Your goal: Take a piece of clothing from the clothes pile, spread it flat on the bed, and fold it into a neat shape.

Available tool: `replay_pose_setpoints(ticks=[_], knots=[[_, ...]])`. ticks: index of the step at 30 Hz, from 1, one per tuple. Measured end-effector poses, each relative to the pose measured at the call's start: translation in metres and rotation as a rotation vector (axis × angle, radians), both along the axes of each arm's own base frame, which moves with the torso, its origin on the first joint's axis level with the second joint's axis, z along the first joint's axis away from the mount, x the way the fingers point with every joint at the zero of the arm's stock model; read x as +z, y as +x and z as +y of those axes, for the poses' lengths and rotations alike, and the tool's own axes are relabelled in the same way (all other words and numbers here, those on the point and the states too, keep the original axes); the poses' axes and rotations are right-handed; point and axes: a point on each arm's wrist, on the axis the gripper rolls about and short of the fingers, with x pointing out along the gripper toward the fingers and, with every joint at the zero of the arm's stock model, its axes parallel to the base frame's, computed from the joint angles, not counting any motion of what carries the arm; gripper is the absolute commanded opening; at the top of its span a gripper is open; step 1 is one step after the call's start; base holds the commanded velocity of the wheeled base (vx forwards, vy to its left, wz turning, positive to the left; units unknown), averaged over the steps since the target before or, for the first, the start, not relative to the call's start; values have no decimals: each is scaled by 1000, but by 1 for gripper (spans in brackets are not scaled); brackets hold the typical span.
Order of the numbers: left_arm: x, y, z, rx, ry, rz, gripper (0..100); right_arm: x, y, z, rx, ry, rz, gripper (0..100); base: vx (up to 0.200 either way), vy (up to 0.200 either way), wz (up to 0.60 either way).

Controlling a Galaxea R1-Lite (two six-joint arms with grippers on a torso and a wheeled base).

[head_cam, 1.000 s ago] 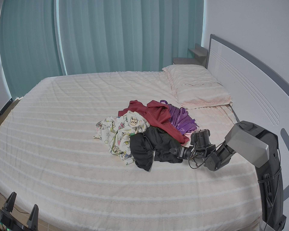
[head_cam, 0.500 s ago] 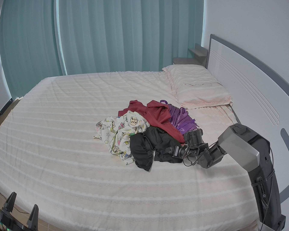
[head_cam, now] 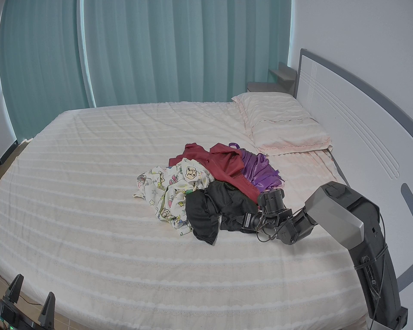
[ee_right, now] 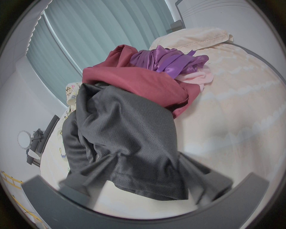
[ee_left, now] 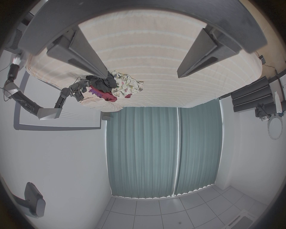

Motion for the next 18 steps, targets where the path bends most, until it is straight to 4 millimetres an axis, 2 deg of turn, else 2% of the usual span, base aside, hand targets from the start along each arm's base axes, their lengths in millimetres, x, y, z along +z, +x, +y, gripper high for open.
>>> replay_pose_setpoints(ticks=[5,12,15,18], knots=[[0,0,0,0,0,0,100,-2,-7,3,12,-6,16,0,0,0,0],[0,0,0,-2,-1,0,100,7,-16,-5,9,7,32,0,0,0,0],[0,0,0,-2,-1,0,100,14,-25,-10,17,44,48,0,0,0,0],[0,0,0,-5,-1,-1,100,21,-42,-18,35,79,79,0,0,0,0]])
